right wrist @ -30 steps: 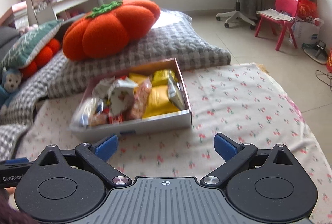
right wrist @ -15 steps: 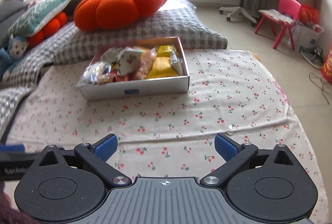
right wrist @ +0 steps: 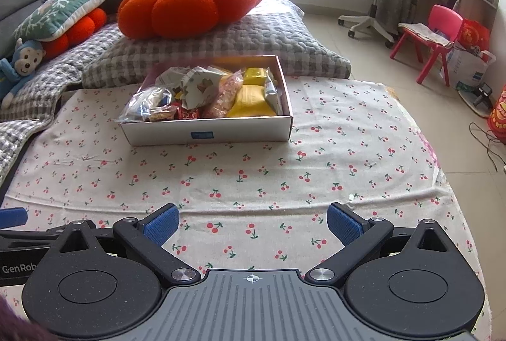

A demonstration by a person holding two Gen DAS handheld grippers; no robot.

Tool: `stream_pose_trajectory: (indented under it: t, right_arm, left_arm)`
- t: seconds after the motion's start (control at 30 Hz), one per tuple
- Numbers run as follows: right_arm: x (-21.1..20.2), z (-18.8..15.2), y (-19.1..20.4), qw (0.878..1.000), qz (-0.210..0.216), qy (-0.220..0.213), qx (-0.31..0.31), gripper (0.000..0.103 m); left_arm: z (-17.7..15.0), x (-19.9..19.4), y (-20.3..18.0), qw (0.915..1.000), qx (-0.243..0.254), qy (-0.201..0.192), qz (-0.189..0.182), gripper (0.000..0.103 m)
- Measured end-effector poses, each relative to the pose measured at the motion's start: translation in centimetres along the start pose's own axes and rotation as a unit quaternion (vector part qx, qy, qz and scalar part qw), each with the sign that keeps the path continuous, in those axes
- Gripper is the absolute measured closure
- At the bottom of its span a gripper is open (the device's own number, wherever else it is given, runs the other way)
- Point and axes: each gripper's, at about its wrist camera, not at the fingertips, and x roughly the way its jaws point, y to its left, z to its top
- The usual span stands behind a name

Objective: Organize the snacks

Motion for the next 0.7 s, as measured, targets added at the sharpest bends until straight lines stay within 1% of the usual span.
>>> stream_pose_trajectory:
  t: [0.7]
  right_arm:
    - [0.15, 0.01, 0.08, 1.0, -0.003, -0.001, 0.001, 0.002]
  left_arm:
    - [-0.13, -0.18, -0.31, 1.0, 0.006, -0.001, 0.006, 0.0]
